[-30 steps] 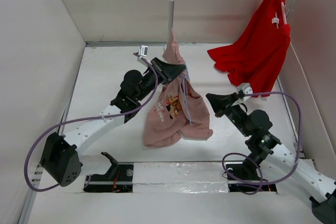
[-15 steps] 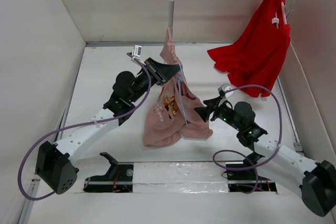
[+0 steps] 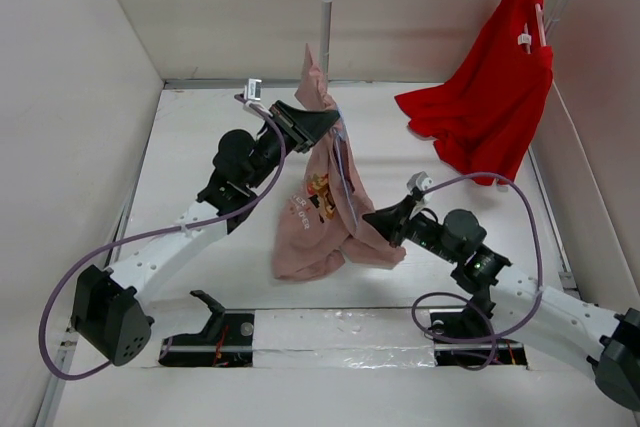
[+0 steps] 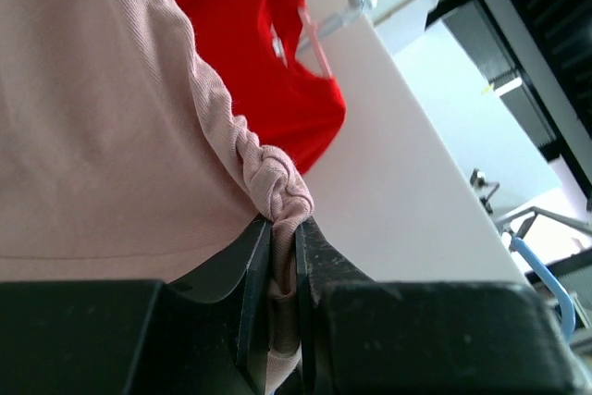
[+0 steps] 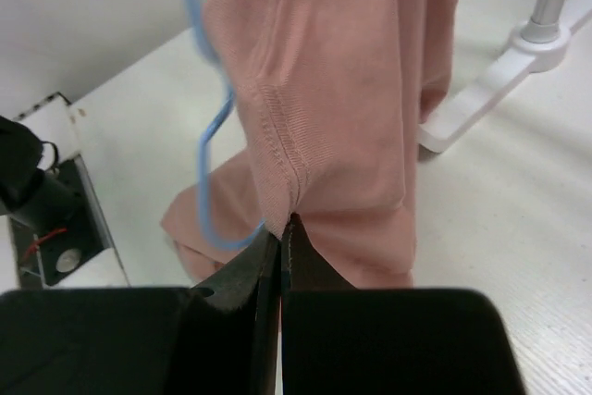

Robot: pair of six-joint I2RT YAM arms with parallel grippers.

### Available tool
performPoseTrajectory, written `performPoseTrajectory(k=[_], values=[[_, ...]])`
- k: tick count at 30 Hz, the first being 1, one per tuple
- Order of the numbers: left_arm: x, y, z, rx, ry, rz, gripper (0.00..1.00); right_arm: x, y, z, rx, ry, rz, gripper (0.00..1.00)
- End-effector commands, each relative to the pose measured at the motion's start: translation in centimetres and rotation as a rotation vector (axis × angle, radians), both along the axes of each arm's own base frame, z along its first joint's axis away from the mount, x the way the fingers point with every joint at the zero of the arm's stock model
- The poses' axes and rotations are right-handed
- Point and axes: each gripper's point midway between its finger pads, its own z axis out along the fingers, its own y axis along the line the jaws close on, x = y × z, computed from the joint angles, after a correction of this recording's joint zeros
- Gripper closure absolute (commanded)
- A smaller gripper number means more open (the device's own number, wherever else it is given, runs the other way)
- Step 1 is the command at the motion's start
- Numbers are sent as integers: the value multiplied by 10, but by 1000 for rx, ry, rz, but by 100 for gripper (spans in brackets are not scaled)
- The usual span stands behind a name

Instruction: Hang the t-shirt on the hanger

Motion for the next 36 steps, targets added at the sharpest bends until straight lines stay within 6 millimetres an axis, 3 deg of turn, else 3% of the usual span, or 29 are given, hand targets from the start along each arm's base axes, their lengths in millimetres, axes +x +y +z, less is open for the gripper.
performPoseTrajectory(k=[1,4,7,13,20,23,24,33,34,36], values=[[3,17,83,-151,-193,65,100,-8,-6,-16,-9,51,-56,100],[12,25,94,-199,-212,73,100,-15,-12,-35,-37,114,-85,100],[16,41,107,-266,-225,70,100,-24,-12,-44,-14,159,-78,100],[19,54,127,-321,-240,102,100,-30,-15,-66,-46,221,-93,100],[39,67,136,-400,-194,182,100,-43,-7,-100,-124,265,-73,100],[51,77,139,-433,-194,180,100,-48,-2,-104,-159,289,-77,100],[54,78,145,-439,-200,190,100,-54,4,-97,-157,283,-57,100],[74,98,168,-309,-312,399,100,-82,5,-106,-181,363,-40,100],[78,97,164,-265,-315,419,100,-89,4,-109,-202,380,-30,100],[83,96,154,-190,-315,446,100,-92,7,-90,-189,371,-29,100]])
